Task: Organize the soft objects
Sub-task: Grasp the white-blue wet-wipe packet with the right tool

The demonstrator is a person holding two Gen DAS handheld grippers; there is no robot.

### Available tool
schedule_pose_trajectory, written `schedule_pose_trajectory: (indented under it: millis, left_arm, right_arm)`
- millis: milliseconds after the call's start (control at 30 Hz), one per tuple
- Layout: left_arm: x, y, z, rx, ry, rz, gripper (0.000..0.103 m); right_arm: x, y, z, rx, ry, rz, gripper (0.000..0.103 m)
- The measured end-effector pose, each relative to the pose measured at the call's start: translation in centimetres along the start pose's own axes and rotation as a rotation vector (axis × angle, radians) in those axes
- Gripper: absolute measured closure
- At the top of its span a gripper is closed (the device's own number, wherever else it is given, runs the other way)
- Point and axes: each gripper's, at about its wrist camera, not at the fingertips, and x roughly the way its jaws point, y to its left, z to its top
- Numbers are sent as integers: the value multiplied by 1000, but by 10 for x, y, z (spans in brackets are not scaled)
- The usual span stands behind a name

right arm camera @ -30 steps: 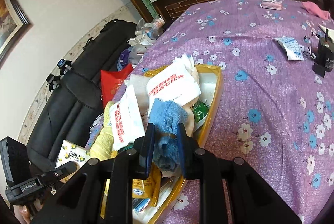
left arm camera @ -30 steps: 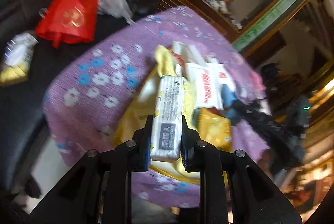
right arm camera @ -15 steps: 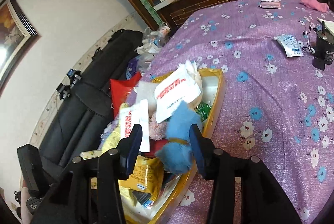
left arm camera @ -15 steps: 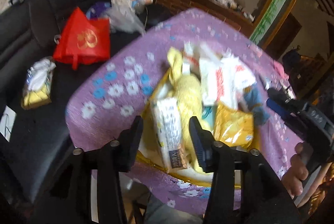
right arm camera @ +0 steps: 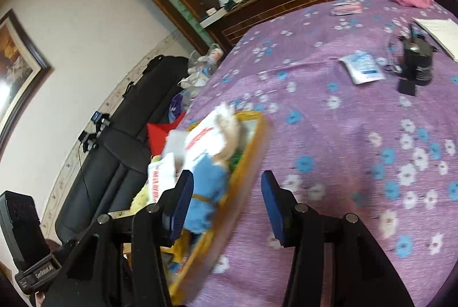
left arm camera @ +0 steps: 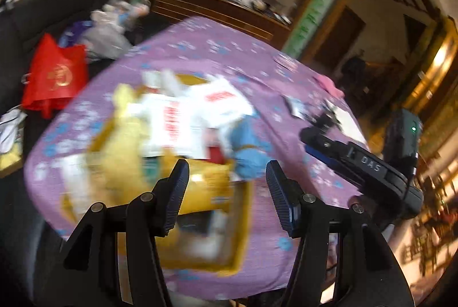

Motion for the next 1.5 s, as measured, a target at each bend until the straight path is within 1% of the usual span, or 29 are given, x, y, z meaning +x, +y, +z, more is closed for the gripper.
schedule_pose_trajectory:
  millis: [33,67,100,233,300,367,433,533,600,667,733,800,833,900,967,1067,1133,1233,1267,1333,1400,1433,1467,1500]
  left_arm:
    - [9,-9,3,11,10,-16,47]
    - [14,-17,5,20,21,-24,47]
    - [22,-25,8,30,36,-35,47]
    - [50,-52,23,48,68,-84,47]
    - [64,-62,29,46,85,-108,47]
    - [77,-71,35,44,97,-116,47]
    - [83,-72,36,43,104,-130,47]
    - [92,-73,35,37,122,-154,47]
    - [92,-70,35,35,123,-156,47]
    - [91,-65,34,30,130,-159,47]
    - [90,-61,33,20,134,-168,47]
    - [89,-58,32,17,134,-173,47]
    - [89,-57,31,15,134,-171,47]
    - [87,-55,31,11,131,-176,47]
    - [87,-54,31,9,132,-179,47]
    - [87,-56,32,5,136,-188,47]
    - [87,-57,30,-11,149,-201,47]
    - [90,-63,27,-29,183,-236,47]
    - [90,-66,26,-32,191,-251,47]
    - [95,-72,22,-48,216,-281,47]
    - [104,-78,16,-69,246,-315,47]
    - [110,-82,11,-72,274,-319,47]
    - [118,-86,4,-75,315,-311,47]
    - [123,-89,-1,-79,340,-322,47]
  right_arm:
    - [-2,-9,3,8,-3,-7,51]
    - [-4,-16,5,13,-5,-11,46]
    - [-6,-25,8,19,-5,-21,44]
    - [-7,-57,27,50,14,-74,43]
    - [-1,-74,40,59,25,-122,43]
    - [11,-88,56,56,39,-170,43]
    - [21,-97,70,36,38,-214,43]
    - [43,-105,94,-37,46,-292,43]
    - [61,-106,111,-90,59,-342,43]
    - [79,-113,125,-105,74,-399,43]
    - [95,-118,130,-108,104,-422,43]
    - [109,-119,128,-149,114,-505,43]
    - [112,-119,126,-162,114,-524,44]
    - [110,-119,120,-173,90,-557,51]
    - [103,-117,116,-168,74,-551,66]
    - [88,-112,108,-147,74,-500,69]
    - [75,-103,98,-155,82,-463,70]
    - [48,-84,69,-178,112,-375,70]
    - [37,-75,55,-193,127,-342,70]
    - [20,-66,27,-197,164,-304,70]
    - [10,-62,5,-189,188,-282,70]
    - [1,-60,-10,-178,194,-274,70]
    - [-6,-60,-20,-171,193,-265,70]
    - [-11,-58,-29,-171,192,-256,70]
